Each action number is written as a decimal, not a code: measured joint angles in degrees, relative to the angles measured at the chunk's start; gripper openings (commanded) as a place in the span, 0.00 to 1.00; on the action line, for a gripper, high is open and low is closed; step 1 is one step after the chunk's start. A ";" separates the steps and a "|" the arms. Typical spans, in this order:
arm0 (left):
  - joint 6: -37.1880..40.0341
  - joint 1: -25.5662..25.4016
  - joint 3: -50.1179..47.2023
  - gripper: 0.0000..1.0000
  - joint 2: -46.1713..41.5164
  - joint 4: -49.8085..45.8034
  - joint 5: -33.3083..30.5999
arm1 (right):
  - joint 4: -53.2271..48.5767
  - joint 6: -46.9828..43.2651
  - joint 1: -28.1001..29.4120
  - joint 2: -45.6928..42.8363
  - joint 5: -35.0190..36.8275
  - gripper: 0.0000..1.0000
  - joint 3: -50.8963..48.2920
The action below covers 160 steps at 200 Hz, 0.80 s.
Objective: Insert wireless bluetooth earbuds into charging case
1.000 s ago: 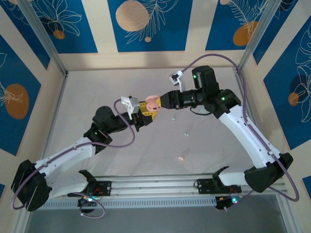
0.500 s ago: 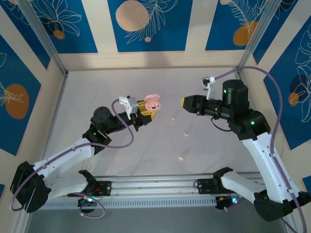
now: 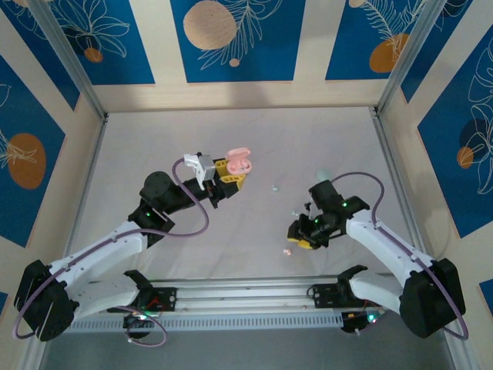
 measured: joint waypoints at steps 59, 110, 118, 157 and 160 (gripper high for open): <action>-1.42 0.00 0.00 0.32 0.13 1.29 0.02 | 4.44 3.41 2.43 3.48 -1.70 0.48 -3.69; -1.75 0.00 -0.42 0.32 0.07 1.22 0.00 | 7.96 4.22 3.98 10.43 -1.22 0.48 -3.63; -1.73 0.00 -0.44 0.32 -0.04 1.22 0.00 | 8.41 4.24 4.22 11.50 -1.16 0.48 -3.58; -1.70 0.00 -0.55 0.32 -0.61 1.22 -0.04 | 10.03 4.22 5.95 16.63 -0.72 0.45 -1.36; -1.70 0.00 -0.55 0.32 -0.61 1.22 -0.04 | 10.08 4.04 6.12 17.05 -0.61 0.45 -1.03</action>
